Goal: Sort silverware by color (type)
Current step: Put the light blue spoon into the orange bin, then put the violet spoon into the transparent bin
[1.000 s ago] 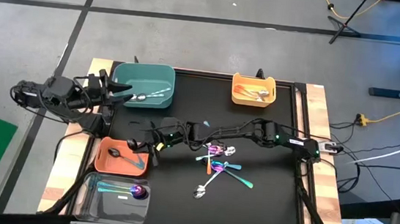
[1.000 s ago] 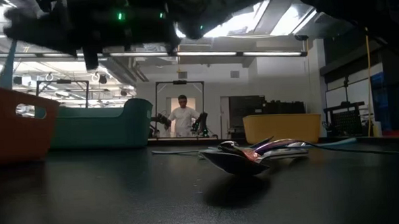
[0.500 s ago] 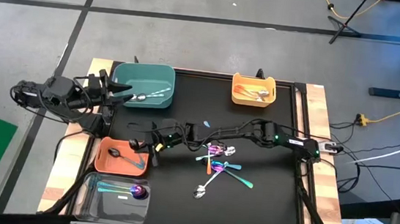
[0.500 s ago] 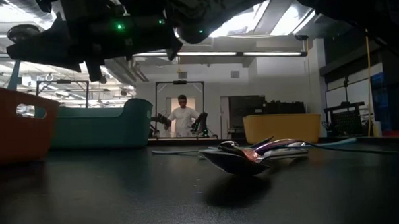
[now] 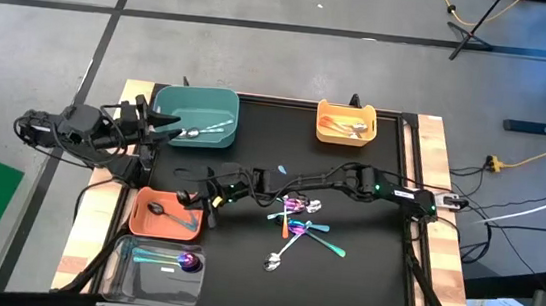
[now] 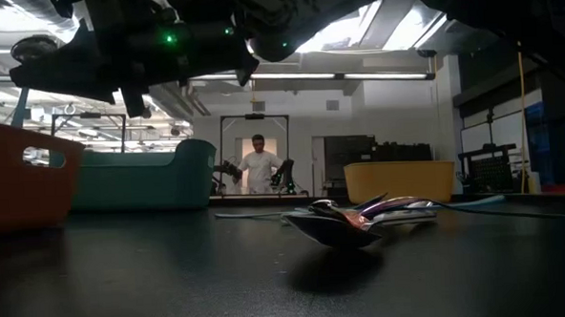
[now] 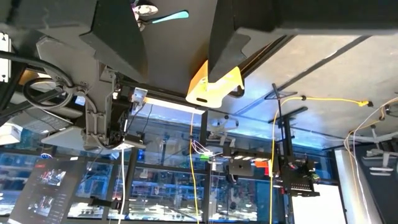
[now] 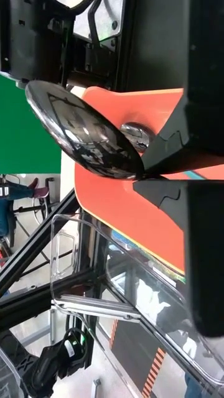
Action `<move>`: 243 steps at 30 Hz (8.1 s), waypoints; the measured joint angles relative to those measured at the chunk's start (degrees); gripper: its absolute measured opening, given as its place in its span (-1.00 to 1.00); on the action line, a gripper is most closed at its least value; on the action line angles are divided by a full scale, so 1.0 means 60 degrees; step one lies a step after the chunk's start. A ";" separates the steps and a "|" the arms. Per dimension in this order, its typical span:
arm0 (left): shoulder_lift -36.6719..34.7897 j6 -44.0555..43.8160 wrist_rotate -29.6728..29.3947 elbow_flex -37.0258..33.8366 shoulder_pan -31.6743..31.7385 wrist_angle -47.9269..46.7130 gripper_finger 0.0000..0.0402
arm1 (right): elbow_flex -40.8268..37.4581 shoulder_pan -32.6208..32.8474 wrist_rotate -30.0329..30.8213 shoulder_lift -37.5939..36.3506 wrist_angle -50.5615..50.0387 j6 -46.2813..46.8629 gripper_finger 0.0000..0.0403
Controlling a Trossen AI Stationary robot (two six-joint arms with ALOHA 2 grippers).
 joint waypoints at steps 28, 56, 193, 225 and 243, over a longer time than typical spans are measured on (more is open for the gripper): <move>0.0000 0.0000 -0.0003 -0.0002 0.0000 0.0000 -0.19 | 0.0025 0.0022 0.0003 -0.0004 0.1344 0.0076 -0.61; 0.0004 -0.0039 0.0001 0.0000 -0.0001 -0.0087 -0.19 | 0.0033 0.0040 -0.0142 -0.1008 0.0081 -0.0303 -0.61; 0.5843 -0.0805 0.0642 -0.0004 -0.0003 0.1581 -0.19 | -1.0276 0.3187 0.2346 -0.7216 -0.8114 0.6659 -0.95; 0.5839 -0.0722 0.0632 -0.0004 0.0000 0.1673 -0.19 | -0.8171 0.3190 0.2696 -0.7254 -0.9369 0.5471 -1.00; 0.3711 0.0029 0.1820 0.0007 -0.0011 0.2019 -0.19 | -0.7420 0.1763 0.5519 -0.7263 -0.5439 0.1725 -1.00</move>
